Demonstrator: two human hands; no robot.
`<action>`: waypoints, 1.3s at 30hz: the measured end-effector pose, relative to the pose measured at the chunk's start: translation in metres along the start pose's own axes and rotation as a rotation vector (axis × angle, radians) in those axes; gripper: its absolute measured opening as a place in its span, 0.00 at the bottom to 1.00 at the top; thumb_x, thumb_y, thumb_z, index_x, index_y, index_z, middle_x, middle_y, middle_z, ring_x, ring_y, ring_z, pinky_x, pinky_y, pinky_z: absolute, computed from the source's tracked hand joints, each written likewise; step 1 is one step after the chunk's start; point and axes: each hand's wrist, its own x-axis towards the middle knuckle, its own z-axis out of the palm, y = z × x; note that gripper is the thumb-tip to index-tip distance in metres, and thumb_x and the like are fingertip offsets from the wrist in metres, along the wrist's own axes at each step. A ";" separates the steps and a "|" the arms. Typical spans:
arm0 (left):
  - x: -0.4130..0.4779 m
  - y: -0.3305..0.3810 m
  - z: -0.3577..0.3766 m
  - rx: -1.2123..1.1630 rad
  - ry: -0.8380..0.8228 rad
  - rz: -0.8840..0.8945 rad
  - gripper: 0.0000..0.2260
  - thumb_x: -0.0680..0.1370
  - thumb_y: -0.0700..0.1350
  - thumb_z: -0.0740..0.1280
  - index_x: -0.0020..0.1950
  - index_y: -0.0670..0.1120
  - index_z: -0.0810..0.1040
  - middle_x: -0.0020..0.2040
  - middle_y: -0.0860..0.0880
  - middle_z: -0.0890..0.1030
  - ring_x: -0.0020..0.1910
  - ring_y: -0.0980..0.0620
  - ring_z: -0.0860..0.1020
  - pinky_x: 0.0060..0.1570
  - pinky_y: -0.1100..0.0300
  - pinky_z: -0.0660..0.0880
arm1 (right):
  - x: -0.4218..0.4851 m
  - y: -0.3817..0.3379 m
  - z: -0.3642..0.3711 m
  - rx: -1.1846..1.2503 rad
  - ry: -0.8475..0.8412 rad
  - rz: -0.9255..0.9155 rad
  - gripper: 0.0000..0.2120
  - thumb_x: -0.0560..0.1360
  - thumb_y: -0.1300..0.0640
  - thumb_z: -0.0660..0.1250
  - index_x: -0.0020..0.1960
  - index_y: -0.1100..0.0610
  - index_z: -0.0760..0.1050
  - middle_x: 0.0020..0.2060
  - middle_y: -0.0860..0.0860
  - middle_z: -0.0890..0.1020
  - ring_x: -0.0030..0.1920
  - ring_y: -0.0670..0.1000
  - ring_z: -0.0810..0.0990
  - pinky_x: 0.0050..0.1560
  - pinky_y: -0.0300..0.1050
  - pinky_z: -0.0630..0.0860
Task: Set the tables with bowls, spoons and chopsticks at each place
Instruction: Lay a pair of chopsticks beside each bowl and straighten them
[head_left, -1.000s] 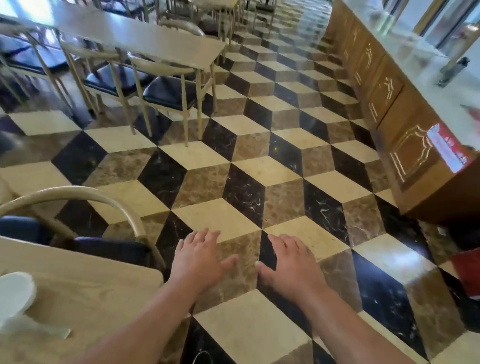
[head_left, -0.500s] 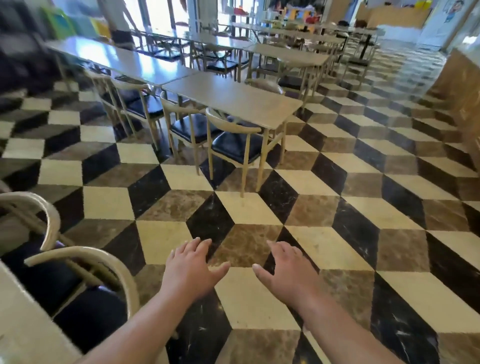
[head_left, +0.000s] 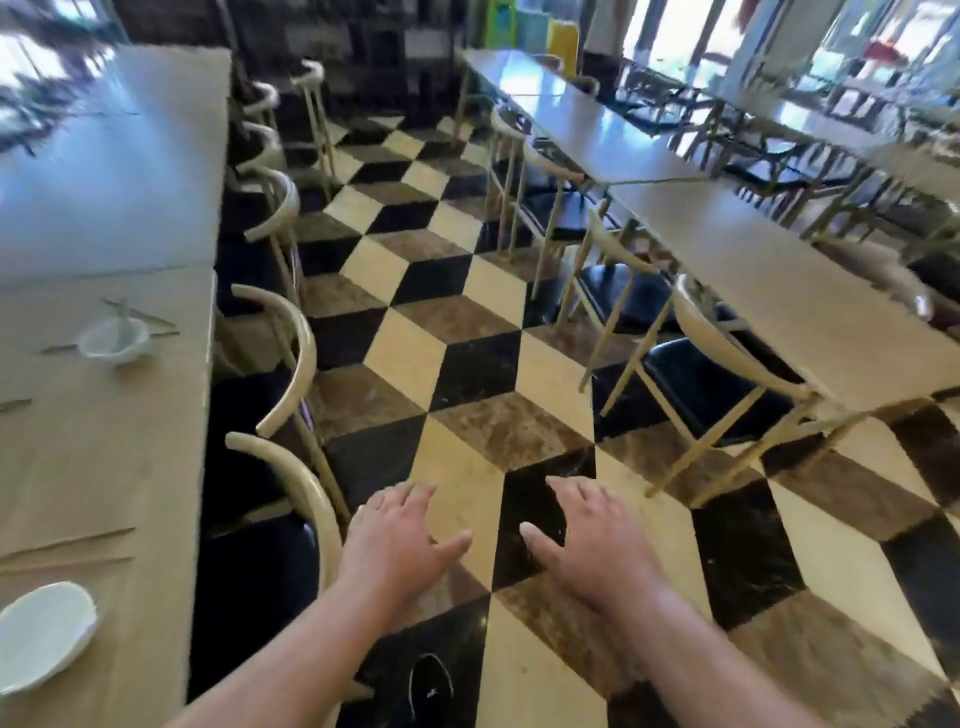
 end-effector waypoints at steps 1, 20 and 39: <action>0.023 -0.003 -0.002 -0.026 -0.007 -0.020 0.41 0.76 0.76 0.60 0.85 0.57 0.61 0.84 0.51 0.64 0.84 0.49 0.61 0.82 0.46 0.59 | 0.026 -0.006 -0.005 -0.011 -0.016 -0.016 0.36 0.81 0.30 0.59 0.84 0.46 0.60 0.82 0.47 0.67 0.83 0.51 0.62 0.83 0.54 0.63; 0.255 -0.091 -0.155 -0.191 0.278 -0.604 0.42 0.76 0.77 0.56 0.85 0.57 0.59 0.85 0.52 0.62 0.84 0.49 0.60 0.79 0.44 0.66 | 0.400 -0.190 -0.110 -0.148 -0.137 -0.604 0.36 0.80 0.29 0.62 0.83 0.43 0.63 0.80 0.45 0.70 0.82 0.51 0.65 0.80 0.53 0.64; 0.115 -0.223 -0.088 -0.594 0.577 -1.484 0.38 0.78 0.73 0.59 0.83 0.57 0.63 0.82 0.53 0.66 0.81 0.48 0.64 0.78 0.50 0.65 | 0.359 -0.488 0.043 -0.570 -0.548 -1.448 0.37 0.81 0.32 0.59 0.84 0.48 0.60 0.79 0.47 0.69 0.80 0.53 0.65 0.78 0.52 0.68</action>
